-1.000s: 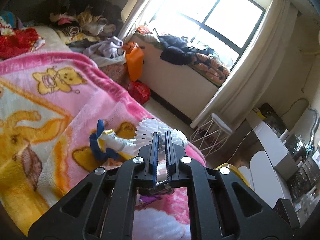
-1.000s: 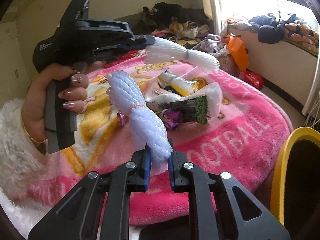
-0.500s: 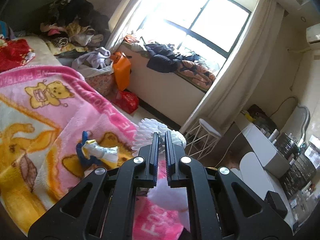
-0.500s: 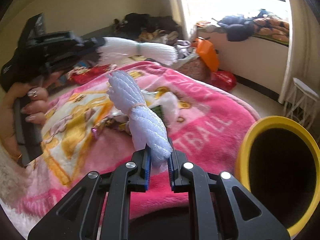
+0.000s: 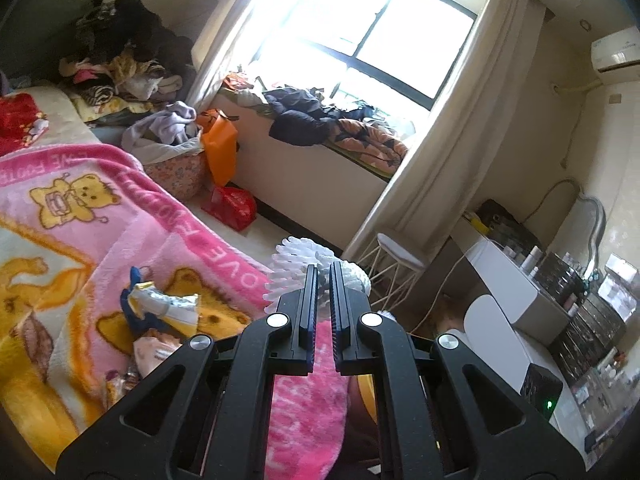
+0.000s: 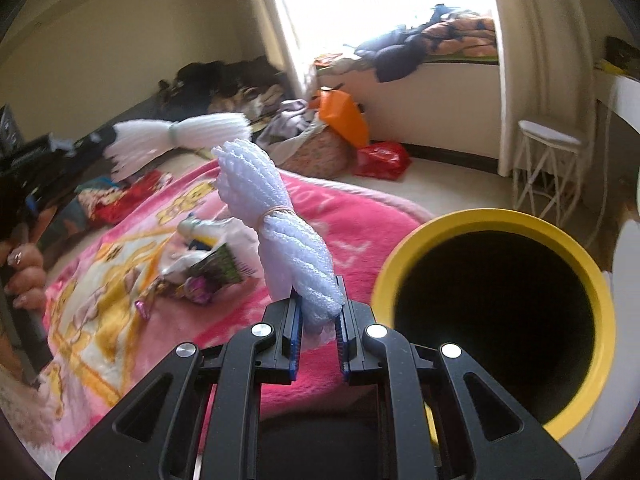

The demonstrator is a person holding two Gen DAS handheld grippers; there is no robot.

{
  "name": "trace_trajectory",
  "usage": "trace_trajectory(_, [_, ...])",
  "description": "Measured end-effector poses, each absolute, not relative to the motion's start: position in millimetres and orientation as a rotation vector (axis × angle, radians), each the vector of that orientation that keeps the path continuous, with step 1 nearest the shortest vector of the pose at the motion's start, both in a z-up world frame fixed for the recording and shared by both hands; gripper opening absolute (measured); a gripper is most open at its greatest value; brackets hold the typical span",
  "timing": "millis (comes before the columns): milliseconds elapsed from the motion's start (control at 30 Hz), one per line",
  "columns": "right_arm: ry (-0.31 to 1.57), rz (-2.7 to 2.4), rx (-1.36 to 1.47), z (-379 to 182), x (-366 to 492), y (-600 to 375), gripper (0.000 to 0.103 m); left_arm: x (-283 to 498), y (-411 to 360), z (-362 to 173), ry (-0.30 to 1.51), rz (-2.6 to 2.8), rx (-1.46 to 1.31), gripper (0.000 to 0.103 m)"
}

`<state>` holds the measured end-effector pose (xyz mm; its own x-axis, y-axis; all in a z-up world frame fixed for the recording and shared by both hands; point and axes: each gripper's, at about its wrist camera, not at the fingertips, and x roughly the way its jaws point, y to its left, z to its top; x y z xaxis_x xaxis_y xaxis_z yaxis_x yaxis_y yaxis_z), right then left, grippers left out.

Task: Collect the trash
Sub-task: 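Carry both foam nets over the yellow bin and open both tools to drop them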

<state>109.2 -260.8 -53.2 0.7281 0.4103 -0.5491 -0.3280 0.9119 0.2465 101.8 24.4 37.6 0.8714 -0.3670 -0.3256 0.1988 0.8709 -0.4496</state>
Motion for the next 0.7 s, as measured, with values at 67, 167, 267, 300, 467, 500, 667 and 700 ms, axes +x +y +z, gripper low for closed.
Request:
trace_trajectory(67, [0.63,0.386,0.15,-52.6,109.2,-269.8,0.014,101.9,18.8,38.0,0.423,-0.315,-0.411,0.003])
trace_trajectory(167, [0.616,0.344,0.17,-51.2,108.1,-284.7,0.014,102.5,10.5,37.5,0.433,-0.326,-0.398,0.003])
trace_trajectory(267, [0.608,0.317,0.192,-50.8,106.9,-296.8,0.014,101.8,2.7,36.7,0.437,-0.336,-0.388,0.003])
trace_trajectory(300, [0.604,0.303,0.203,-50.4,106.4,-302.4,0.014,101.7,0.0,36.3,0.439,-0.341,-0.386,0.003])
trace_trajectory(467, [0.591,0.268,0.234,-49.4,104.2,-318.3,0.014,100.6,-13.3,34.9,0.448,-0.362,-0.372,0.003])
trace_trajectory(500, [0.589,0.262,0.238,-49.4,103.8,-321.7,0.014,100.2,-15.3,35.0,0.448,-0.365,-0.368,0.003])
trace_trajectory(667, [0.578,0.238,0.254,-47.8,102.6,-333.2,0.014,100.4,-27.4,35.2,0.454,-0.384,-0.353,0.003])
trace_trajectory(700, [0.575,0.232,0.258,-48.0,101.8,-335.4,0.014,100.3,-29.1,35.0,0.455,-0.387,-0.351,0.003])
